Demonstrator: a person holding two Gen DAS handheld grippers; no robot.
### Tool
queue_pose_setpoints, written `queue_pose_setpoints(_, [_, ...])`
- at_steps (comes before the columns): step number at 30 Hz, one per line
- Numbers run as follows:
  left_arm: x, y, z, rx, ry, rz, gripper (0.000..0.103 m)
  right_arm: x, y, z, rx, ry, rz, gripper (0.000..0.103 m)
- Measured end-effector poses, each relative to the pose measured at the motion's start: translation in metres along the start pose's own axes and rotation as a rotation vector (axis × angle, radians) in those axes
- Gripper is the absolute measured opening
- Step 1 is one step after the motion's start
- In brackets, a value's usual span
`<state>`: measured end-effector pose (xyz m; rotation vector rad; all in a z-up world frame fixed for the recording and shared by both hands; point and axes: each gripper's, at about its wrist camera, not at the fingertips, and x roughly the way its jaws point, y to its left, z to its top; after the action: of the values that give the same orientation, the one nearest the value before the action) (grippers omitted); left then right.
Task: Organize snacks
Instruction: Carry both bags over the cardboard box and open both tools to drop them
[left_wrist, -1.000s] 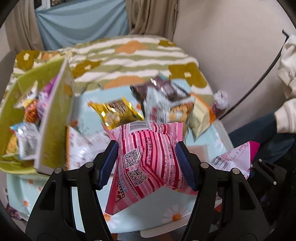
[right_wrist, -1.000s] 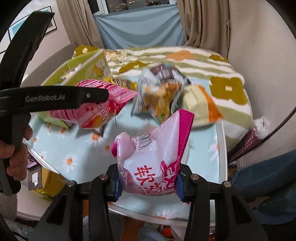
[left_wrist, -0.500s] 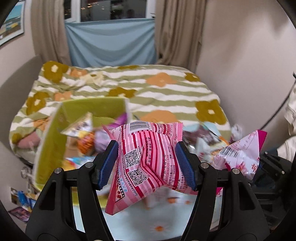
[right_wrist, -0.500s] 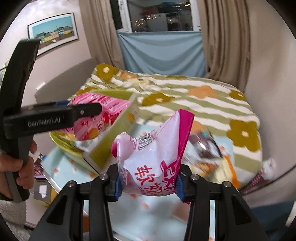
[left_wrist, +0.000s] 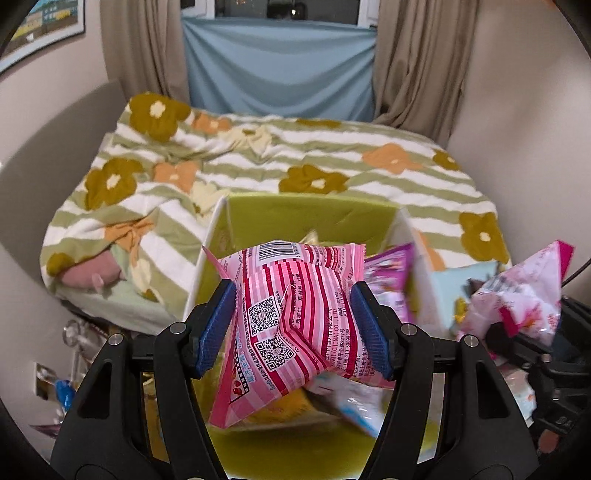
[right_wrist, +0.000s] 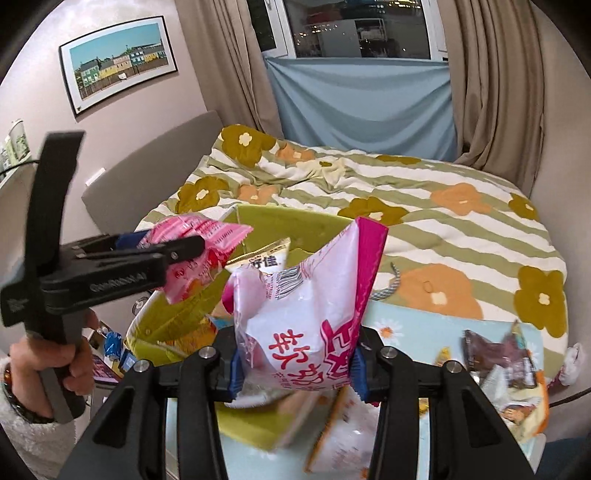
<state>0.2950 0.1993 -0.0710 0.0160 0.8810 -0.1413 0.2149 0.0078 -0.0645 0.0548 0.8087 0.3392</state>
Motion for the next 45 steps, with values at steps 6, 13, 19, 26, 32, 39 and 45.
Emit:
queue_pose_setpoints(6, [0.033, 0.011, -0.007, 0.015, 0.042, -0.012, 0.097, 0.033, 0.009, 0.006, 0.051, 0.054, -0.009, 0.041])
queue_pose_setpoints(13, [0.023, 0.003, -0.018, 0.031, 0.035, 0.048, 0.103, 0.047, 0.008, 0.009, 0.075, 0.089, 0.002, 0.041])
queue_pose_setpoints(19, [0.001, 0.004, -0.031, 0.010, 0.044, 0.079, 0.103, 0.047, 0.007, 0.012, 0.075, 0.115, 0.042, 0.042])
queue_pose_setpoints(26, [-0.001, 0.021, -0.049, -0.064, 0.083, 0.102, 0.103, 0.062, 0.012, 0.024, 0.038, 0.144, 0.066, 0.043])
queue_pose_setpoints(32, [0.003, 0.030, -0.056, -0.093, 0.099, 0.121, 0.103, 0.094, 0.018, 0.036, 0.027, 0.188, 0.097, 0.044])
queue_pose_setpoints(39, [0.009, 0.034, -0.063, -0.104, 0.122, 0.142, 0.103, 0.116, 0.024, 0.038, 0.031, 0.197, 0.128, 0.103])
queue_pose_setpoints(45, [0.011, 0.034, -0.064, -0.109, 0.134, 0.139, 0.103, 0.112, 0.021, 0.030, 0.022, 0.192, 0.130, 0.103])
